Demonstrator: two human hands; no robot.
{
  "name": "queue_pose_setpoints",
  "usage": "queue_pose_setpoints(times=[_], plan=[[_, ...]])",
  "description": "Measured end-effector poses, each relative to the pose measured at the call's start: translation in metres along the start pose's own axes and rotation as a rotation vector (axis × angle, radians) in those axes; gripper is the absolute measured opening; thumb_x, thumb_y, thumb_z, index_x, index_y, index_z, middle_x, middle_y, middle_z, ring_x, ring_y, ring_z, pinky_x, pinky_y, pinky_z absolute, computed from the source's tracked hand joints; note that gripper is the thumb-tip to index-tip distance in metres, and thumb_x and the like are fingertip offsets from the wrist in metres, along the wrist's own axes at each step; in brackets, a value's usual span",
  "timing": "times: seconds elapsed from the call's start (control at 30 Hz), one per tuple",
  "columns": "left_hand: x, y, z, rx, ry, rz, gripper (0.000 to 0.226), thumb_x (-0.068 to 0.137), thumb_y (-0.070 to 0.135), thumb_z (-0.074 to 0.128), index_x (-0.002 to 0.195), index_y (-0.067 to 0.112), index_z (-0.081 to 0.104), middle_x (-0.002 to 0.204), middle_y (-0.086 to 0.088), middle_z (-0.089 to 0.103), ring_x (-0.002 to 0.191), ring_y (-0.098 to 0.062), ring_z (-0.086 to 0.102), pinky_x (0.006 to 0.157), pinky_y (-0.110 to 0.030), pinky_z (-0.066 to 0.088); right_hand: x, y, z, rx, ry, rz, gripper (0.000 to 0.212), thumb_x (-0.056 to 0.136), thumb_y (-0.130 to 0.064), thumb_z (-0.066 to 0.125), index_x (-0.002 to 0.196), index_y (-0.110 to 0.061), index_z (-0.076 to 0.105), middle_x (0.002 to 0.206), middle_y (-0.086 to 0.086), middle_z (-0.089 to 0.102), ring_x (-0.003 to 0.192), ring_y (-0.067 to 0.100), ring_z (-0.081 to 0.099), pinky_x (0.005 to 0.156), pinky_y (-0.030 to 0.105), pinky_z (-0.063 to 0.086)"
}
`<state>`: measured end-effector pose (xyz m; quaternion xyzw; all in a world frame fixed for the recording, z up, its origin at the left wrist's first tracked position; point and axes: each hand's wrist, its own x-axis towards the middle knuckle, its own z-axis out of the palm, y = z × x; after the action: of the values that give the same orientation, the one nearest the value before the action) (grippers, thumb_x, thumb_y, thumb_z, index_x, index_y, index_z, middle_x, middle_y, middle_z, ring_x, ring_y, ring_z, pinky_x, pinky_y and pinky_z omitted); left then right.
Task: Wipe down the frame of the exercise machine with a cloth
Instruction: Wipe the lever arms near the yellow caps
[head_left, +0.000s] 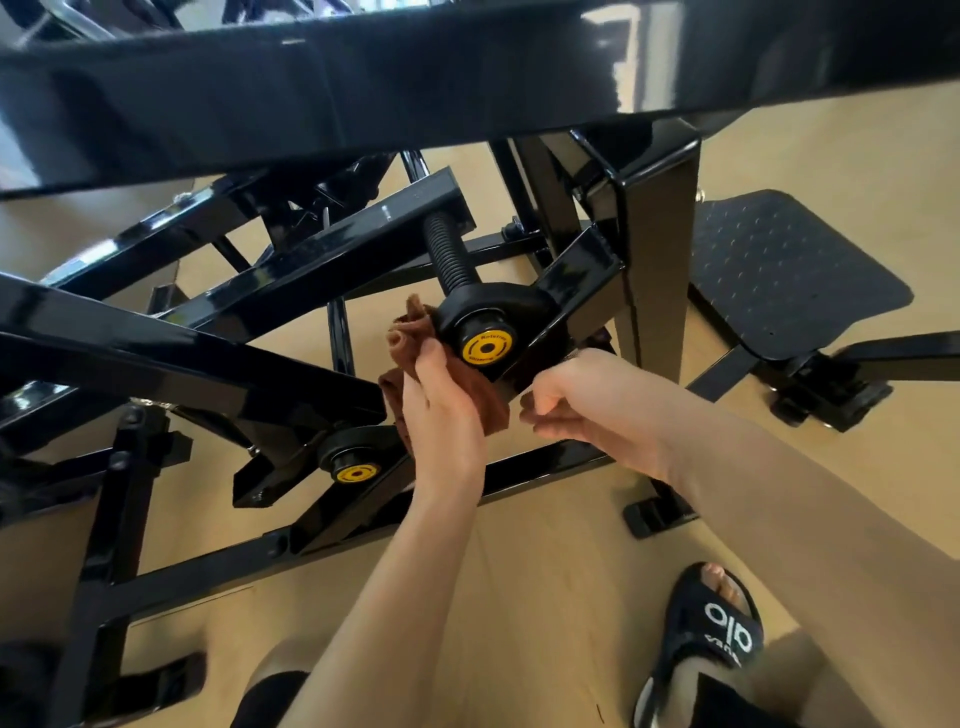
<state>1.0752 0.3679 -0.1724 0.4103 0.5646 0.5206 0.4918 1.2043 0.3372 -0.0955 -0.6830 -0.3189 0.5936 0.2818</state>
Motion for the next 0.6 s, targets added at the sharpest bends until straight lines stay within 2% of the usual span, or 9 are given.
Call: queue_pose_setpoints(times=[0.03, 0.1, 0.17, 0.27, 0.37, 0.4, 0.47, 0.53, 0.6], plan=[[0.002, -0.005, -0.004, 0.083, -0.015, 0.044, 0.025, 0.091, 0.064, 0.037, 0.094, 0.064, 0.061, 0.099, 0.022, 0.071, 0.096, 0.003, 0.065, 0.093, -0.031, 0.047, 0.000, 0.001, -0.004, -0.117, -0.014, -0.022, 0.038, 0.097, 0.002, 0.054, 0.135, 0.004, 0.052, 0.134, 0.027, 0.059, 0.122, 0.039, 0.061, 0.107, 0.046, 0.051], [0.009, -0.018, -0.017, 0.297, -0.087, 0.118, 0.026, 0.098, 0.057, 0.035, 0.098, 0.048, 0.059, 0.099, 0.014, 0.068, 0.100, -0.005, 0.063, 0.102, -0.041, 0.048, -0.004, 0.002, -0.013, -0.444, -0.015, -0.101, 0.037, 0.101, -0.016, 0.056, 0.137, -0.010, 0.050, 0.131, 0.015, 0.060, 0.119, 0.029, 0.060, 0.094, 0.034, 0.054], [0.016, -0.021, -0.023, 0.369, -0.095, 0.089, 0.026, 0.103, 0.054, 0.034, 0.094, 0.043, 0.056, 0.098, 0.014, 0.065, 0.098, -0.007, 0.062, 0.103, -0.045, 0.048, -0.008, 0.006, -0.026, -0.635, 0.097, -0.291, 0.035, 0.103, -0.022, 0.055, 0.138, -0.021, 0.052, 0.127, 0.001, 0.060, 0.115, 0.016, 0.058, 0.087, 0.025, 0.050], [0.014, 0.001, -0.017, 0.097, 0.006, -0.085, 0.028, 0.101, 0.058, 0.036, 0.093, 0.040, 0.055, 0.098, 0.012, 0.066, 0.097, -0.011, 0.063, 0.097, -0.043, 0.051, -0.018, 0.010, -0.042, -0.665, 0.371, -0.572, 0.033, 0.099, -0.017, 0.060, 0.132, -0.021, 0.060, 0.116, -0.006, 0.066, 0.105, 0.007, 0.062, 0.094, 0.026, 0.053], [0.008, 0.026, -0.001, -0.222, 0.138, -0.211, 0.034, 0.084, 0.068, 0.041, 0.100, 0.041, 0.054, 0.106, 0.006, 0.070, 0.100, -0.018, 0.067, 0.086, -0.044, 0.055, -0.029, 0.012, -0.050, -0.569, 0.631, -0.763, 0.033, 0.094, -0.018, 0.067, 0.127, -0.019, 0.060, 0.102, -0.007, 0.067, 0.094, 0.006, 0.064, 0.089, 0.029, 0.057], [0.004, 0.035, 0.003, -0.230, 0.173, -0.168, 0.033, 0.083, 0.069, 0.040, 0.098, 0.043, 0.054, 0.103, 0.010, 0.070, 0.098, -0.015, 0.067, 0.084, -0.042, 0.054, -0.032, 0.012, -0.052, -0.508, 0.700, -0.806, 0.034, 0.093, -0.020, 0.067, 0.127, -0.019, 0.059, 0.102, -0.006, 0.066, 0.095, 0.007, 0.063, 0.088, 0.028, 0.056], [-0.006, 0.049, 0.011, -0.097, 0.171, 0.040, 0.026, 0.092, 0.064, 0.038, 0.098, 0.045, 0.055, 0.094, 0.018, 0.070, 0.090, -0.001, 0.066, 0.081, -0.033, 0.050, -0.035, 0.011, -0.054, -0.398, 0.777, -0.843, 0.042, 0.092, -0.024, 0.064, 0.132, -0.018, 0.052, 0.115, -0.002, 0.061, 0.106, 0.011, 0.059, 0.093, 0.026, 0.052], [-0.013, 0.059, 0.012, 0.100, 0.095, 0.265, 0.027, 0.099, 0.054, 0.037, 0.105, 0.040, 0.060, 0.101, 0.013, 0.069, 0.096, -0.003, 0.063, 0.084, -0.033, 0.047, -0.031, 0.010, -0.056, -0.320, 0.708, -0.787, 0.064, 0.090, -0.021, 0.067, 0.148, -0.020, 0.039, 0.140, -0.001, 0.048, 0.128, 0.013, 0.047, 0.107, 0.026, 0.043], [-0.009, 0.067, 0.011, 0.346, 0.017, 0.487, 0.039, 0.101, 0.047, 0.037, 0.114, 0.023, 0.065, 0.115, 0.002, 0.067, 0.109, -0.015, 0.061, 0.096, -0.038, 0.048, -0.025, 0.009, -0.054, -0.276, 0.546, -0.715, 0.092, 0.086, -0.013, 0.074, 0.160, -0.024, 0.021, 0.157, -0.004, 0.034, 0.145, 0.012, 0.032, 0.119, 0.033, 0.032]])
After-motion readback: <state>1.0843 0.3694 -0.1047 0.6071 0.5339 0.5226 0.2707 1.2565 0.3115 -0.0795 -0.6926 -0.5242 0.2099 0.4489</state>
